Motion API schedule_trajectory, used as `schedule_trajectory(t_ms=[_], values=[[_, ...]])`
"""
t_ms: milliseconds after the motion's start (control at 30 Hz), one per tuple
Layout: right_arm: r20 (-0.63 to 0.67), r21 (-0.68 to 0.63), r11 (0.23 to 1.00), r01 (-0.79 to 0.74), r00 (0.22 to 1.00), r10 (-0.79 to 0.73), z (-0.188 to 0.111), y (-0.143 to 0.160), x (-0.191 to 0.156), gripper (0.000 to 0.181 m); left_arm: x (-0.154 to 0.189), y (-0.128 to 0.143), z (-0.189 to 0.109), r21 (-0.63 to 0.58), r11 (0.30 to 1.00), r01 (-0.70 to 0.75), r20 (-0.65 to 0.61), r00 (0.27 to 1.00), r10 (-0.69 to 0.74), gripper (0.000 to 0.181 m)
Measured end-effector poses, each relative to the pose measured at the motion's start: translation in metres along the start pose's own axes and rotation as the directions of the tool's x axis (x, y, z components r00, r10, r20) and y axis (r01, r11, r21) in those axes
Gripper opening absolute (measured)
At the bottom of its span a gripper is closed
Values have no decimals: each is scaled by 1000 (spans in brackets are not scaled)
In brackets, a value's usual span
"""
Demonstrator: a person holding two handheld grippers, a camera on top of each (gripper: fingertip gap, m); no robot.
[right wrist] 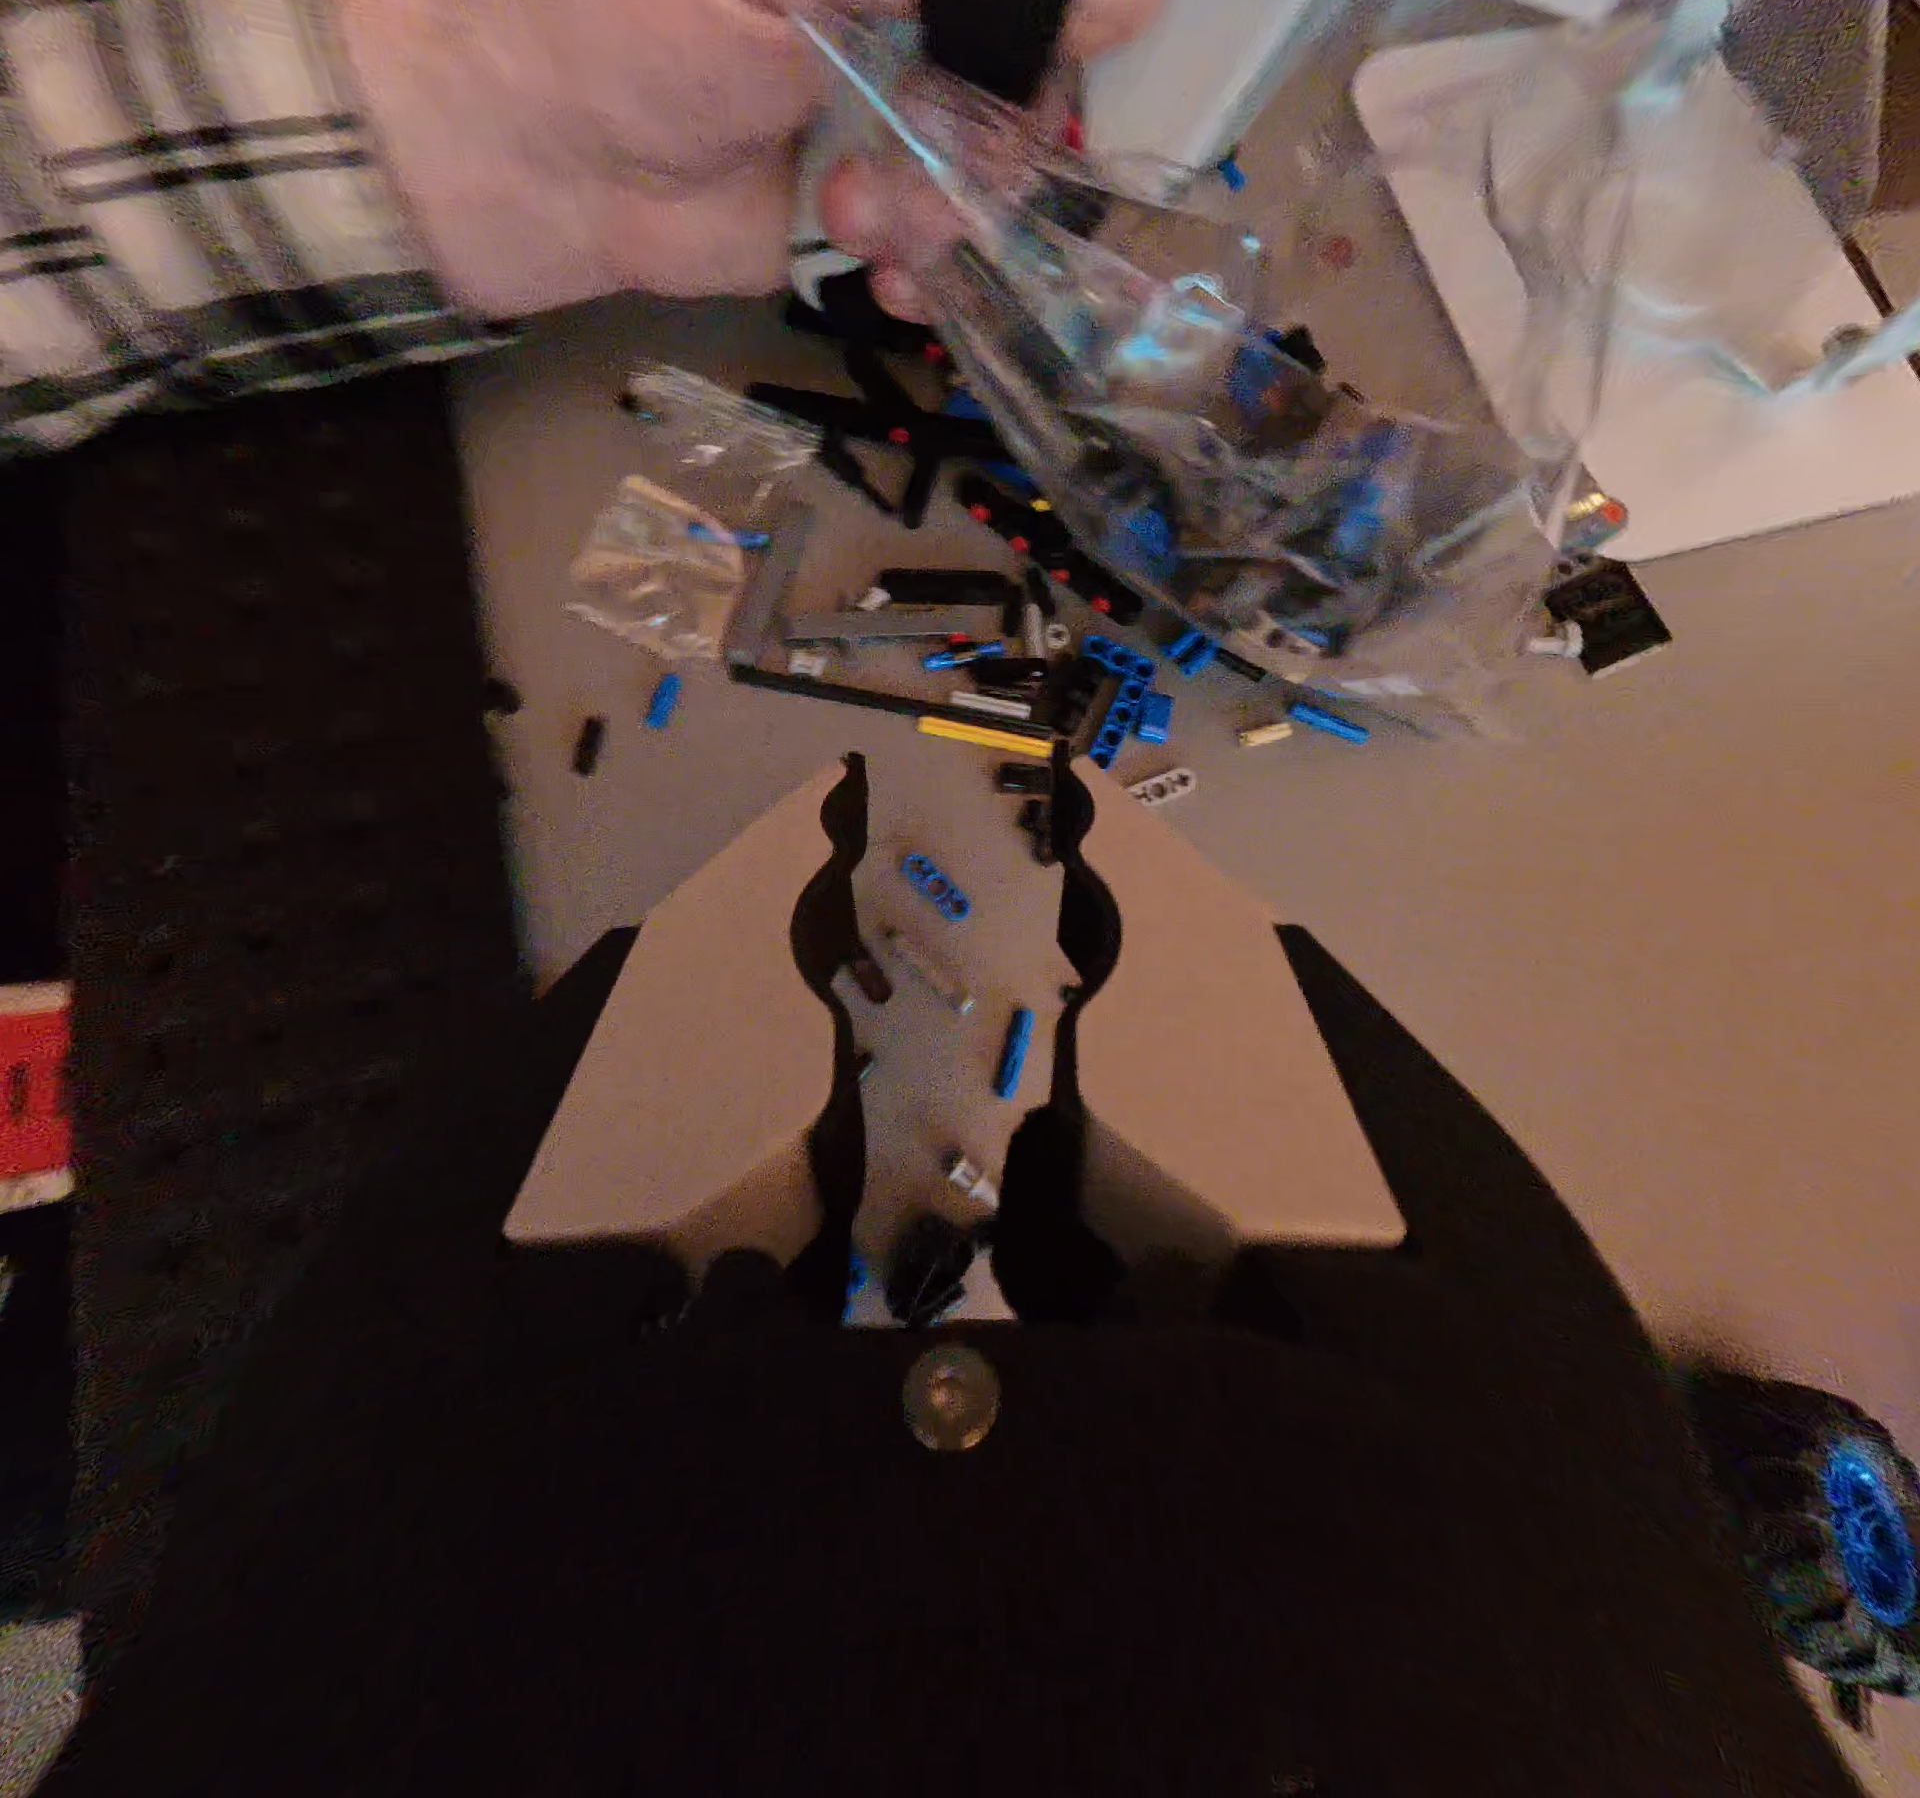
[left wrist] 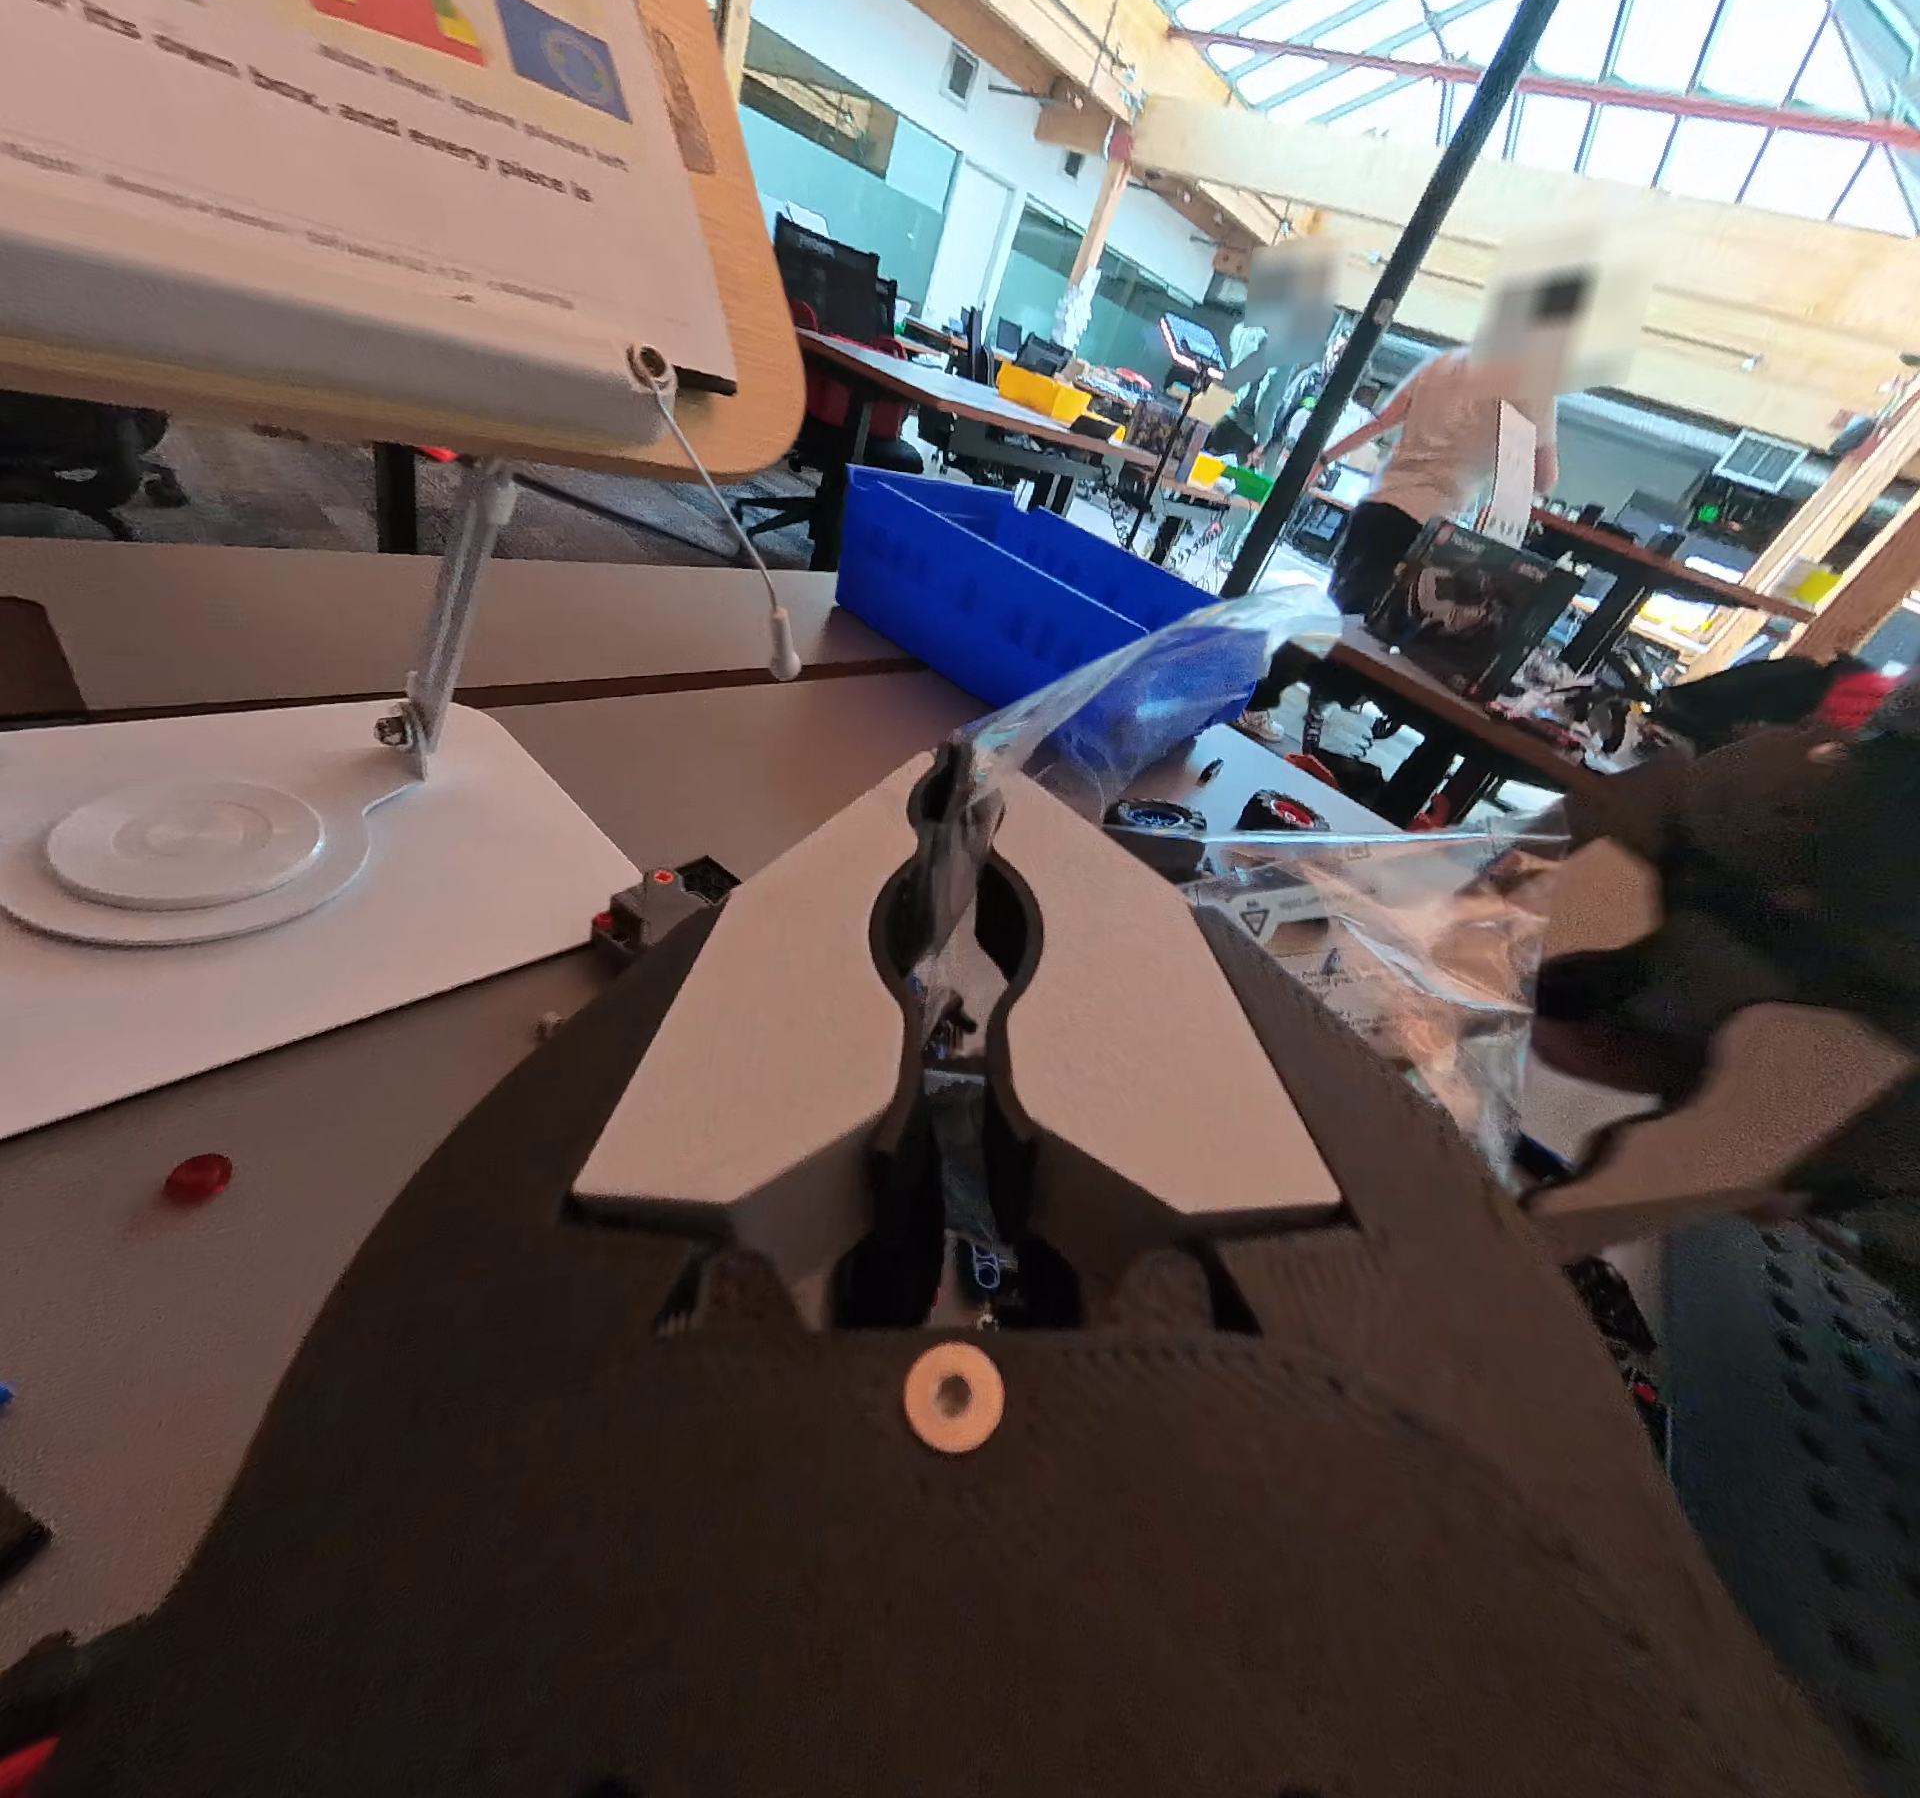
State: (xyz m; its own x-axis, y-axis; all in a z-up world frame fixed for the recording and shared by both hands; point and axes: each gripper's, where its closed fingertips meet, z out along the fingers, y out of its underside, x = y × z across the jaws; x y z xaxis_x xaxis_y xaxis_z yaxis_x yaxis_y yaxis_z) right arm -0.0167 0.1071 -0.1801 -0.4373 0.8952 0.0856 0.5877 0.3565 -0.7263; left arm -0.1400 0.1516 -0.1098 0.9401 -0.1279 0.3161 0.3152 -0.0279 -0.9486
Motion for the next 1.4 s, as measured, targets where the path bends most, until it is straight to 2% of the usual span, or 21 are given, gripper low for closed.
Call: schedule_trajectory(t_ms=[100, 200, 267, 433, 500, 600, 900, 1033, 1133, 1200, 1267, 1367, 1400], values=[[-127, -97, 994, -59, 991, 46, 36, 15, 33, 32, -4, -2, -3, 15, 1000, 17, 8, 1000, -17, 0], [-154, -217, 973, -73, 987, 40, 69, 35, 48, 35, -2, 1, 0, 0, 1000, 0, 9, 1000, 0, 0], [-181, -211, 976, -55, 983, 16, 79, 35, 55, 31, 0, 3, 1, -14, 1000, -19, 11, 1000, 19, 0], [-125, -149, 981, -123, 987, 105, 88, 30, 56, 25, 4, 4, 3, -26, 999, -46, 9, 999, 46, 0], [-98, -134, 978, -161, 984, 149, 90, 30, 56, 14, 3, 4, 3, -27, 999, -46, 9, 999, 46, 0], [-58, -112, 972, -208, 978, 203, 90, 30, 55, 13, 2, 4, 2, -22, 999, -43, 12, 999, 43, 0], [-14, -131, 975, -180, 984, 180, 64, 38, 29, 12, 2, 3, 2, -25, 998, -54, 15, 998, 54, 0], [-5, -66, 988, -138, 990, 138, 30, 26, 7, 13, 4, 4, 2, -28, 998, -58, 10, 998, 58, 0], [9, 75, 995, -68, 998, 67, -12, -11, -14, 13, 8, 6, 4, -42, 996, -78, 4, 997, 79, 0], [-81, 138, 990, -21, 996, 32, -36, -40, -5, 13, 11, 8, 6, -54, 994, -97, 1, 995, 97, 0], [-165, 145, 989, 18, 986, 7, -47, -62, 12, 13, 12, 10, 6, -61, 992, -107, -2, 994, 107, 0], [-240, 86, 996, 11, 971, 10, -31, -77, 44, 16, 11, 11, 6, -62, 993, -103, -1, 995, 103, 0], [-272, 30, 1000, 0, 962, 9, -22, -73, 55, 39, 10, 11, 6, -61, 993, -100, 1, 995, 100, 0]])
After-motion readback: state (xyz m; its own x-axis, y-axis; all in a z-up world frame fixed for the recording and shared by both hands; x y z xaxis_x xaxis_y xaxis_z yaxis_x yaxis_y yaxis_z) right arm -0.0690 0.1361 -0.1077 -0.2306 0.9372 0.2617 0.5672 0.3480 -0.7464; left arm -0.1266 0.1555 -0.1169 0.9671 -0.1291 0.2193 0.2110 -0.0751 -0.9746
